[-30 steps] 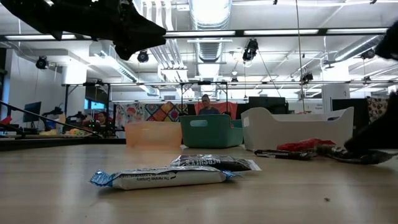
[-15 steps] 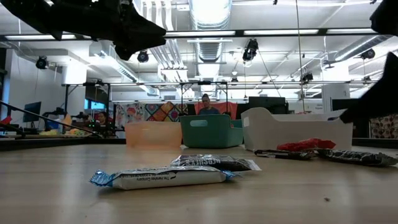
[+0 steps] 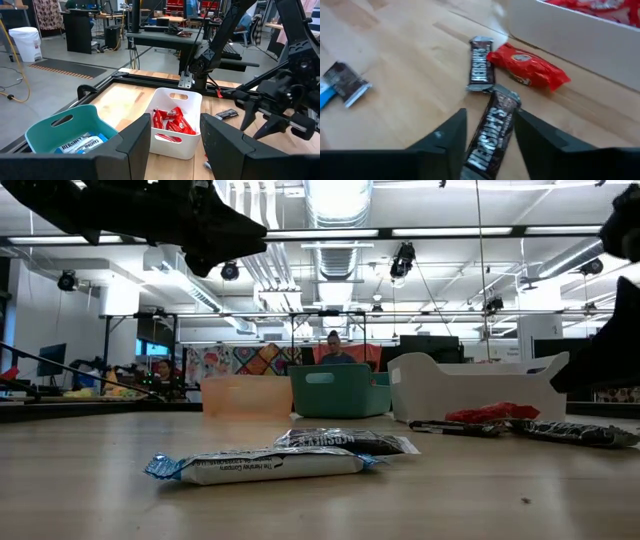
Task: Sort candy
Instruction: Put the brown chocolate bar into the orange bin
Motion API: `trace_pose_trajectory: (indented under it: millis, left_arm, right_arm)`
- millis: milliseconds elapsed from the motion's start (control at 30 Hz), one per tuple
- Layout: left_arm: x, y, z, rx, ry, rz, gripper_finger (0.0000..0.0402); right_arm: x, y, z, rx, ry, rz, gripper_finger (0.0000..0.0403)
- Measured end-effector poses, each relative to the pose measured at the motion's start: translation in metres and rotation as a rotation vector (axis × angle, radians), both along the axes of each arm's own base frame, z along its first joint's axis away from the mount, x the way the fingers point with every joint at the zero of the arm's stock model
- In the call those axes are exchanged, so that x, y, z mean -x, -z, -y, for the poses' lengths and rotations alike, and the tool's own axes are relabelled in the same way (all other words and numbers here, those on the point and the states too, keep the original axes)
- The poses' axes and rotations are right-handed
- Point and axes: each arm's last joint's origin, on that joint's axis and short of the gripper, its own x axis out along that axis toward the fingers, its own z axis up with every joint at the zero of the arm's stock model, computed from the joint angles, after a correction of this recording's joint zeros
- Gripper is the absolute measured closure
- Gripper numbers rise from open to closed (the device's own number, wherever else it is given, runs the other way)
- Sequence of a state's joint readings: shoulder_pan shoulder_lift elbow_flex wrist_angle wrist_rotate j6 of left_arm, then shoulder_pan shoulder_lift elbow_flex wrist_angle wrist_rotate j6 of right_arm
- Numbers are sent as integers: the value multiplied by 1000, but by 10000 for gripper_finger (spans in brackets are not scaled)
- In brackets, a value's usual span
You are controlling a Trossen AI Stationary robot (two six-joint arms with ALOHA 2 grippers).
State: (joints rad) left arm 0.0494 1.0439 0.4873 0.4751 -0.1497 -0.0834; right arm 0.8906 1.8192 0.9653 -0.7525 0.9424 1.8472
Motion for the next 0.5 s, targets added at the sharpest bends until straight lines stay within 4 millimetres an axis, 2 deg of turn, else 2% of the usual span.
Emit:
trace_pose_trajectory:
  millis: [133, 267, 367, 500]
  left_arm:
    - [0, 0, 0, 0, 0, 0, 248]
    - [0, 0, 0, -5, 1, -1, 248]
    - [0, 0, 0, -12, 1, -3, 248]
    - [0, 0, 0, -13, 1, -3, 248]
  right_arm:
    - [0, 13, 1, -3, 31, 10, 190]
    - [-3, 31, -2, 65, 0, 53, 147]
    - [-4, 44, -3, 93, 9, 63, 134]
    - [-5, 60, -3, 121, 31, 78, 136]
